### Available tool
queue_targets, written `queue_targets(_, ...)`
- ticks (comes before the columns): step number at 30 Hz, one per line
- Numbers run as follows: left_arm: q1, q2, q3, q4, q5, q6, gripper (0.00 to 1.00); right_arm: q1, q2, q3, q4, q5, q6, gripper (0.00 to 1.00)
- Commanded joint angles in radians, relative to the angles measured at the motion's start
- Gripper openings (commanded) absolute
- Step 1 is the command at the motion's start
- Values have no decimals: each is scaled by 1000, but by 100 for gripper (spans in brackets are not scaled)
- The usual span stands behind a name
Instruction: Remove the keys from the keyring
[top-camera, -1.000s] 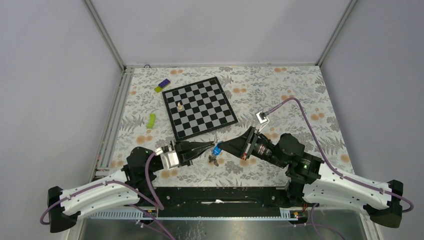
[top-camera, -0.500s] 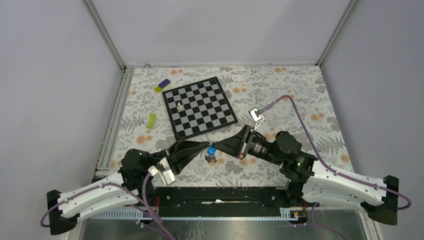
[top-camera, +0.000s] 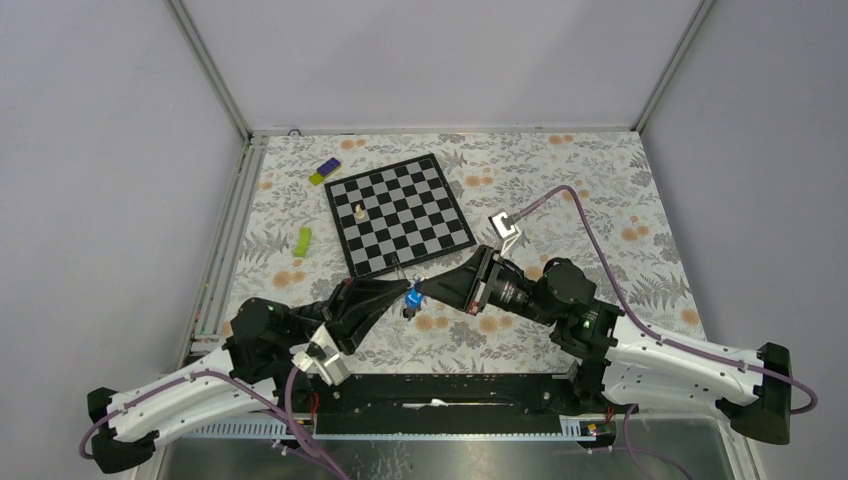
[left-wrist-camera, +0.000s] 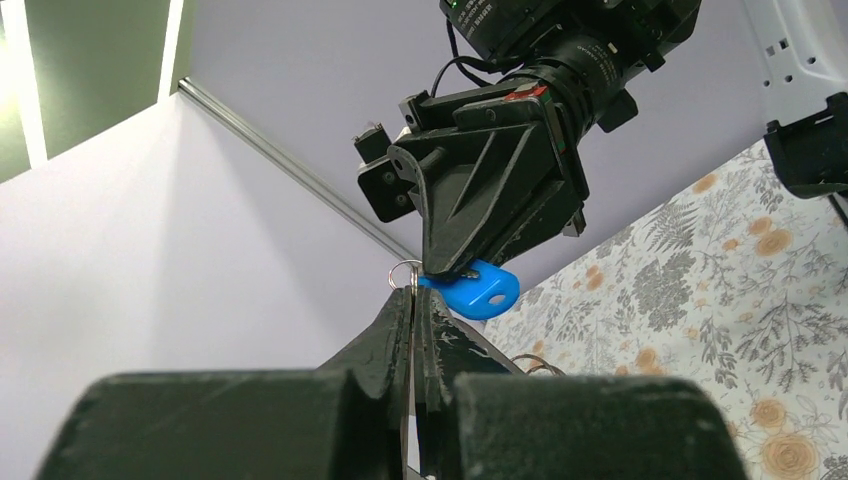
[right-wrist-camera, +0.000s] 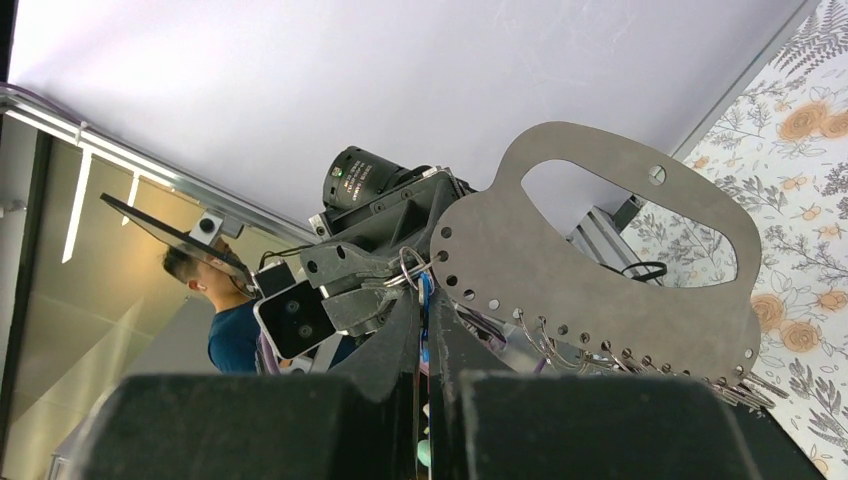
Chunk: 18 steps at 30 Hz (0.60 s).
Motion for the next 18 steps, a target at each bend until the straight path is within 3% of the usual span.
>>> queue_targets(1, -4, -45, 37, 61, 23, 75, 0, -11, 10, 45, 101, 53, -16, 0)
queue_targets(18, -4, -88, 41, 27, 77, 76, 0, -11, 79, 35, 103, -24, 102, 0)
